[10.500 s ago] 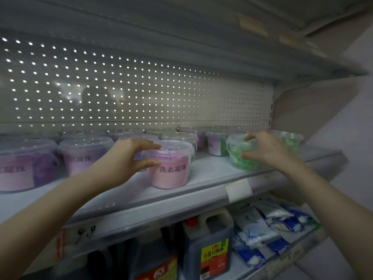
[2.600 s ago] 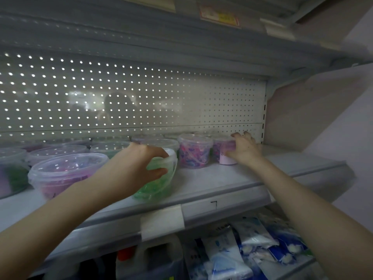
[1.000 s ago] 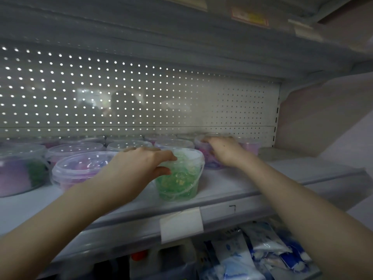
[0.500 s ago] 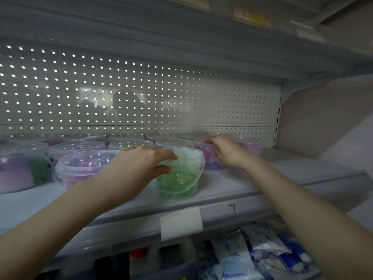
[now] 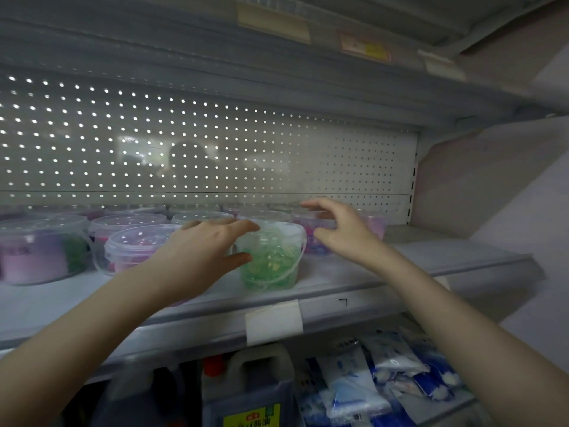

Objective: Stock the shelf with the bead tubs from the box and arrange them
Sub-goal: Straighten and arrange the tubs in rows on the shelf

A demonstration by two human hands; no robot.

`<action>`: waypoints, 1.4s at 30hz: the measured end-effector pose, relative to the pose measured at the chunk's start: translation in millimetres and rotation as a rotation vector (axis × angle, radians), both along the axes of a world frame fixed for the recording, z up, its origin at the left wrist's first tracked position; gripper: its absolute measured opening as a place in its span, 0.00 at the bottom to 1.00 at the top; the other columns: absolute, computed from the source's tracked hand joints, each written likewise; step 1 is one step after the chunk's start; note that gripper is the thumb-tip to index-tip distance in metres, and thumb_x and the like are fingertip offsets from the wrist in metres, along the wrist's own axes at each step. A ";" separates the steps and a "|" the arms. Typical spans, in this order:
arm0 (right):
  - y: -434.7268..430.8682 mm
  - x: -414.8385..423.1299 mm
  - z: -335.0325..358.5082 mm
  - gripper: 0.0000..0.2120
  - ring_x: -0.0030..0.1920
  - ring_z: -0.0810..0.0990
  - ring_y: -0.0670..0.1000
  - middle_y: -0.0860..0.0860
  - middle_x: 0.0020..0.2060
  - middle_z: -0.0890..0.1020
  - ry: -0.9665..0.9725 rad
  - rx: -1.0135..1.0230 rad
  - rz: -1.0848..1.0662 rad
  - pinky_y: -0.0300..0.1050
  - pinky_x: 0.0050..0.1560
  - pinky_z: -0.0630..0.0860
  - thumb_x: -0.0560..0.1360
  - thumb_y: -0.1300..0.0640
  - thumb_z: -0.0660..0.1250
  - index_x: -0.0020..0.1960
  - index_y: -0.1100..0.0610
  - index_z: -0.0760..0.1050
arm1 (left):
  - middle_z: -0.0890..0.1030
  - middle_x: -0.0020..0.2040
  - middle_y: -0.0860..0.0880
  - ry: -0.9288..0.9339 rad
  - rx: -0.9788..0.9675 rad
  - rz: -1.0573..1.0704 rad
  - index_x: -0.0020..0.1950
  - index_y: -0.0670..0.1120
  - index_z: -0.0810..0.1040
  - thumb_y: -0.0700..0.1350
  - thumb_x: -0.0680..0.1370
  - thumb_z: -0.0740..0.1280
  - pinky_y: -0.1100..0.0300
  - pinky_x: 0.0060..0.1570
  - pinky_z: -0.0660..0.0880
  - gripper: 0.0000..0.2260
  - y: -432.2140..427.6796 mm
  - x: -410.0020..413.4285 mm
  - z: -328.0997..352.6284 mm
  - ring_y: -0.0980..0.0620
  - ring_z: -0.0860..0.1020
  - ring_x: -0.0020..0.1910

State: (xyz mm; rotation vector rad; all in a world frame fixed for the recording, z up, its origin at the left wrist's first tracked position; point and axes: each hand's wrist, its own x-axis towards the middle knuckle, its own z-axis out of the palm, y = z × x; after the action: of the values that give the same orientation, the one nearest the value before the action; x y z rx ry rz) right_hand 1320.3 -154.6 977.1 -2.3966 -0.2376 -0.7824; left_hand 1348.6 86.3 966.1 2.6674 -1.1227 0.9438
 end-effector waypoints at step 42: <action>-135.9 -34.1 -40.4 0.33 0.59 0.73 0.52 0.52 0.61 0.70 -0.088 0.103 -0.688 0.39 0.51 0.66 0.62 0.50 0.79 0.63 0.57 0.71 | 0.73 0.63 0.58 0.089 0.076 -0.107 0.67 0.57 0.67 0.61 0.79 0.54 0.59 0.58 0.65 0.19 -78.4 -8.3 -14.5 0.54 0.73 0.61</action>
State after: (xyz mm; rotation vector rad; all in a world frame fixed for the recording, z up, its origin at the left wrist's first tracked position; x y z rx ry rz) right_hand 1286.2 -290.6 936.7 -2.3464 0.6132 -1.1633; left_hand 1340.3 7.9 951.6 2.6476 -1.2908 0.7727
